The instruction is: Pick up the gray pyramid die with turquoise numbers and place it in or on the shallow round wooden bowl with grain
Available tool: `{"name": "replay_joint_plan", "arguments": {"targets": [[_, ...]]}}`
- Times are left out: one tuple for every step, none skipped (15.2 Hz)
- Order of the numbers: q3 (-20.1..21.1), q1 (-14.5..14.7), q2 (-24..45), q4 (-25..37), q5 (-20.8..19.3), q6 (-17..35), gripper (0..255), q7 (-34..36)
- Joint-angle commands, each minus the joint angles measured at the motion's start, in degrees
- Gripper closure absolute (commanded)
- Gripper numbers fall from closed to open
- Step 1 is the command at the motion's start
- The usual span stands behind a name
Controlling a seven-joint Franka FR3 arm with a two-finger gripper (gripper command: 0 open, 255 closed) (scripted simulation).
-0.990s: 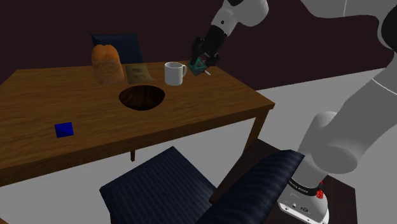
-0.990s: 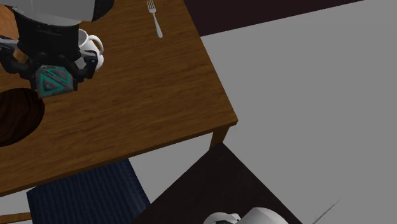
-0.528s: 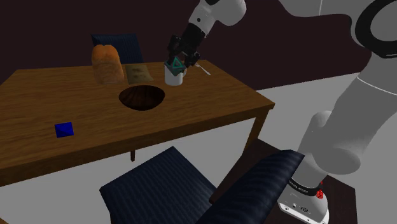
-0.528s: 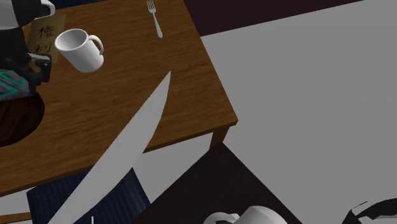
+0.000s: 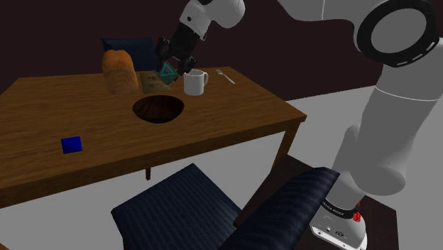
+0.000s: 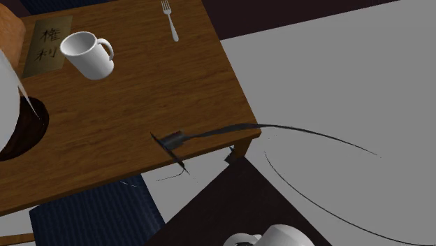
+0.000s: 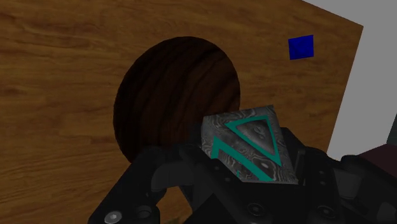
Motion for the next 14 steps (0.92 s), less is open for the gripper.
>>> {"name": "replay_joint_plan", "arguments": {"targets": [[0.9,1.1,4.8,6.0,-0.3,0.1,255,2.6],[1.0,1.2,4.8,5.2,-0.2,0.8,255,2.2],[1.0,1.2,4.8,4.5,0.0,1.4,255,1.8],[1.0,1.2,4.8,3.8,0.2,2.1,255,1.5],[1.1,1.2,4.8,3.1,0.3,2.7,255,1.1],[1.1,1.3,4.8,2.4,0.5,3.3,255,0.7],[1.2,1.3,4.9,1.8,0.7,3.9,255,0.3],[1.2,1.3,4.9,1.1,0.9,4.6,255,-0.1],[1.2,1.3,5.0,0.5,1.1,5.2,255,-0.4],[1.3,1.4,5.1,-0.1,1.3,5.8,255,-0.8],[1.3,1.4,5.2,-0.7,1.5,6.4,255,-1.2],[1.4,1.4,5.3,-1.3,1.7,7.0,255,-1.6],[1.4,1.4,5.4,-1.9,1.9,7.6,255,-2.0],[1.5,1.4,5.5,-2.4,2.1,8.2,255,-2.4]]}}
